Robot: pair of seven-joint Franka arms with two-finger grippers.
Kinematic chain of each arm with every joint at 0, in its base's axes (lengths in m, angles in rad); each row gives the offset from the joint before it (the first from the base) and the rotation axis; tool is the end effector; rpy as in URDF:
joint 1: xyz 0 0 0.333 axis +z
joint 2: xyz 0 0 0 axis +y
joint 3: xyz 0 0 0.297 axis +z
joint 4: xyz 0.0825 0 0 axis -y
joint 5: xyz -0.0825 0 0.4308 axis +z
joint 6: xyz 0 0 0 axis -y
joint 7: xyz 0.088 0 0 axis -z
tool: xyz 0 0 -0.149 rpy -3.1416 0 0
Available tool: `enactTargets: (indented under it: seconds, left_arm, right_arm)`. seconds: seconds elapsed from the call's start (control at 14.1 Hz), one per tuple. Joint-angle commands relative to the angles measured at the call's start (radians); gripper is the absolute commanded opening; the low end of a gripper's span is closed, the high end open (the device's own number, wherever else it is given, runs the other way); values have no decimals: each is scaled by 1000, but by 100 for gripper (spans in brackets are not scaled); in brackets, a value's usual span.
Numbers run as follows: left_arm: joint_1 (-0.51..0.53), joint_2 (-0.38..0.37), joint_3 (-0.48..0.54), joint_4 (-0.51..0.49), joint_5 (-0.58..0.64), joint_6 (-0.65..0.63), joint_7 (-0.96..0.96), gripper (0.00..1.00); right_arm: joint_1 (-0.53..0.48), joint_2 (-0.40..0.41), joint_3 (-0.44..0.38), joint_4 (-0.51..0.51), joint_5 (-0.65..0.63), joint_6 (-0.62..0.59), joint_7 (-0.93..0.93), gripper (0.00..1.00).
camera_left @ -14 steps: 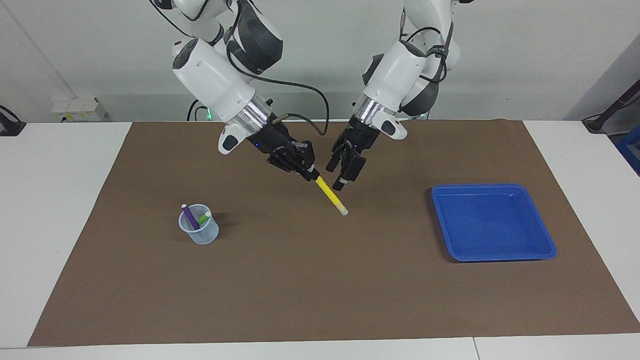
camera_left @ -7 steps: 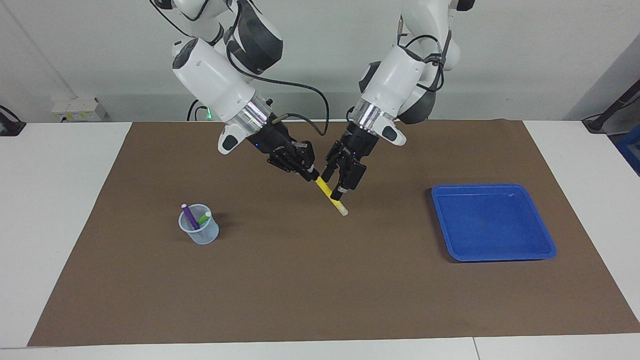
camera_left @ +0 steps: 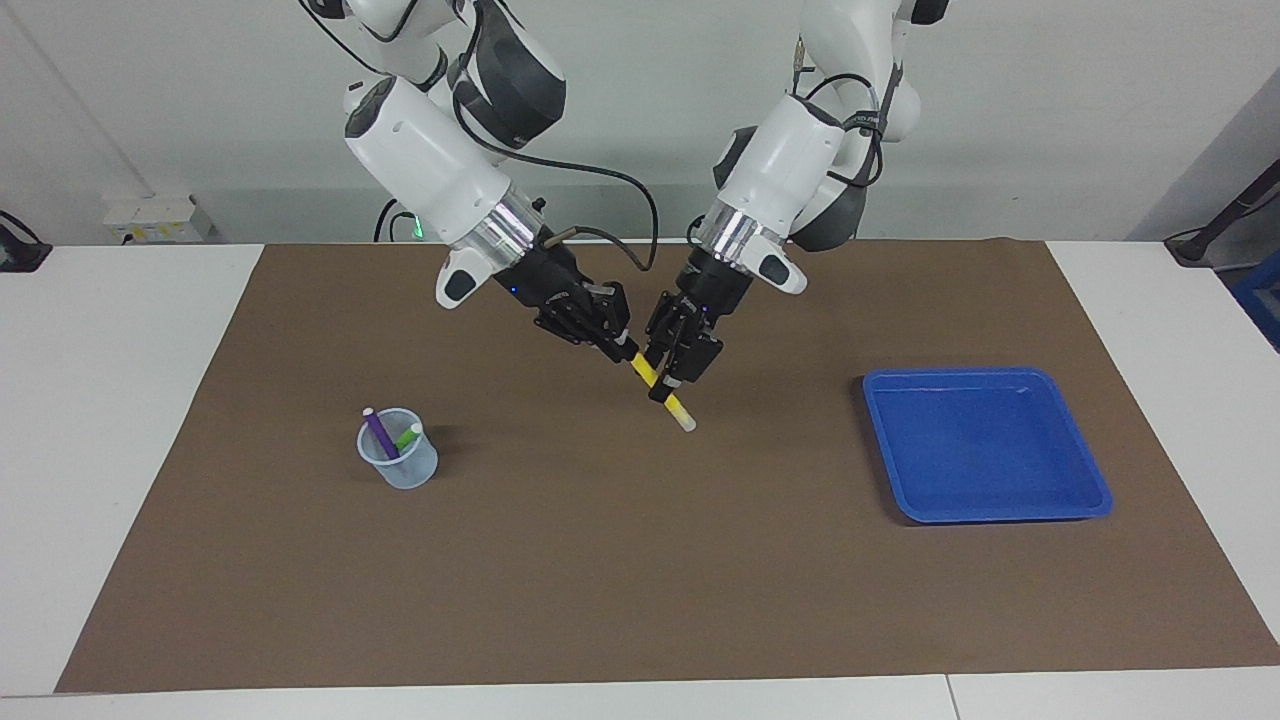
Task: Right arm passes pens to left for tray arrangement
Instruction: 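Close the left gripper on the yellow pen held by the right gripper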
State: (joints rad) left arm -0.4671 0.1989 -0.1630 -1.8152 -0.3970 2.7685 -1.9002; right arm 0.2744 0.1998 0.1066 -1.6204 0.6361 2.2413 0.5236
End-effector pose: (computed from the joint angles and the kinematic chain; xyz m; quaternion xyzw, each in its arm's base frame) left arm 0.5989 -0.4160 0.4488 0.6416 0.6607 -0.0334 0.3882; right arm 0.6581 0.2980 0.4946 -0.9132 0.2073 -0.0513 0.3472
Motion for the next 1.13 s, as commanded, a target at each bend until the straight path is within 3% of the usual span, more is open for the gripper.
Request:
enactTargets:
  seconds: [0.0,0.21,0.28,0.42,1.06]
  left_arm:
    - [-5,19,11,16,-10,-1,7,47]
    - [-5,19,11,17,0,-18,27,9]
    - [-5,19,11,19,0,-26,30,5]
    - [-5,19,11,23,0,-27,30,0]
    - [-15,19,13,36,35,-49,47,0]
  right_arm:
    - [2,-2,-1,-4,23,20,15,12]
    - [2,-3,-1,-4,23,20,15,12]
    - [2,-2,-1,-4,23,20,13,12]
    - [2,-2,-1,-4,23,20,15,12]
    - [2,-2,-1,-4,22,21,12,12]
